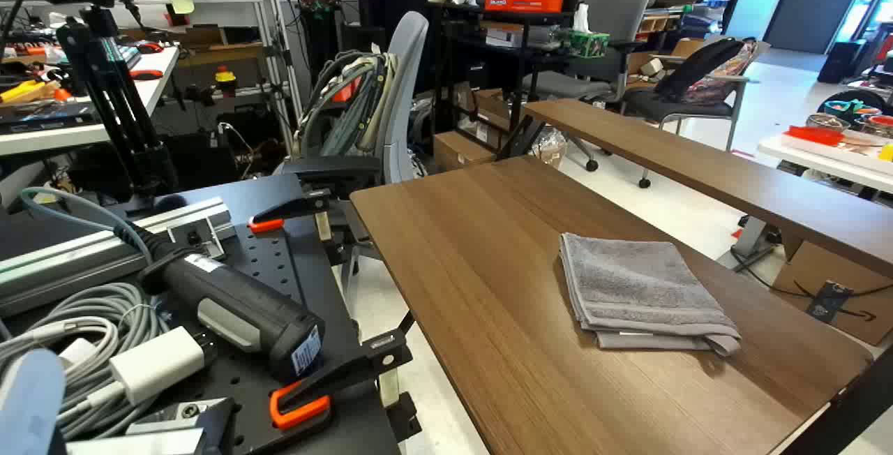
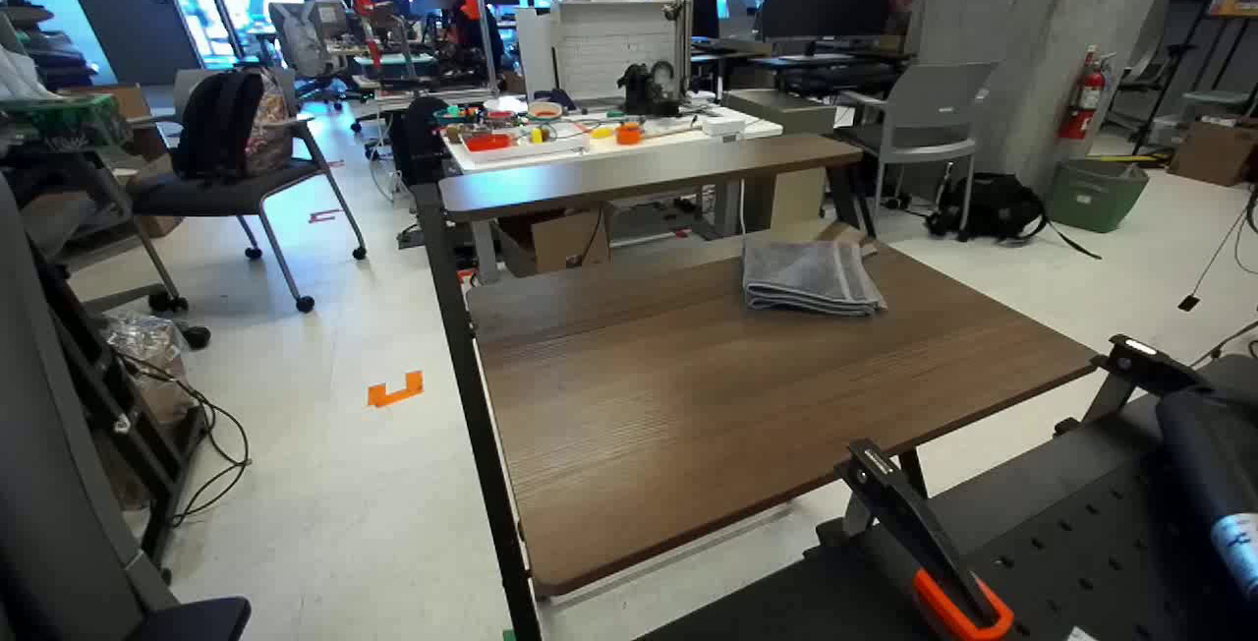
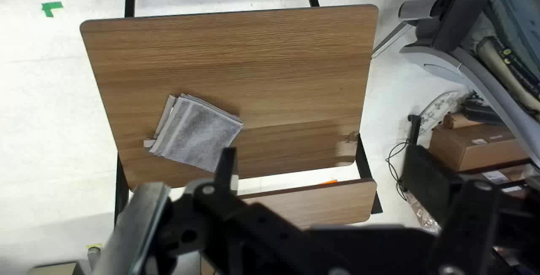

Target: Move the towel

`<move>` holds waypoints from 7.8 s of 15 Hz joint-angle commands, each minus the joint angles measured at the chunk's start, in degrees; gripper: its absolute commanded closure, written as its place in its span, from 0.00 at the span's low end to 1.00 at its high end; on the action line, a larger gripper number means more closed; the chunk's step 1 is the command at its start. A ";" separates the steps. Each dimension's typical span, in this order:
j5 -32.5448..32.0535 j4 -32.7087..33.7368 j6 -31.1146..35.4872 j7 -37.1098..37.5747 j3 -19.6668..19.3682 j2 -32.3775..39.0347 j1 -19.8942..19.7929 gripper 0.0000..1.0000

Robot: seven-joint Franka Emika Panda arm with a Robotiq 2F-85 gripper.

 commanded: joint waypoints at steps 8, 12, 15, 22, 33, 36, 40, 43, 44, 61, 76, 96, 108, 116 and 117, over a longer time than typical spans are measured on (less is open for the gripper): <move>0.32 0.33 -0.13 -0.31 0.42 0.03 -0.61 0.00; 0.32 0.33 -0.13 -0.31 0.43 0.03 -0.61 0.00; 0.32 0.33 -0.13 -0.31 0.42 0.03 -0.61 0.00; 0.32 0.33 -0.13 -0.31 0.43 0.03 -0.60 0.00; 5.35 -0.02 23.13 6.96 4.26 11.71 0.67 0.00; 4.26 3.01 27.51 9.34 5.37 20.01 0.14 0.00; 2.74 9.42 28.87 11.15 4.46 32.18 -1.58 0.00; 2.38 14.58 28.39 11.81 3.23 40.27 -3.06 0.00; 2.36 16.36 28.93 11.63 2.65 43.45 -3.59 0.00; -0.01 26.58 31.17 16.83 0.41 62.04 -2.95 0.00; -7.02 52.67 26.85 24.45 -4.63 92.77 0.07 0.00; -12.31 52.96 33.84 11.39 -4.21 102.14 0.13 0.00; -25.62 33.54 53.34 6.30 -8.81 97.20 6.48 0.00; -26.45 16.40 74.78 4.63 -15.01 91.46 11.22 0.00; -25.88 14.39 77.12 3.99 -14.95 90.66 11.13 0.00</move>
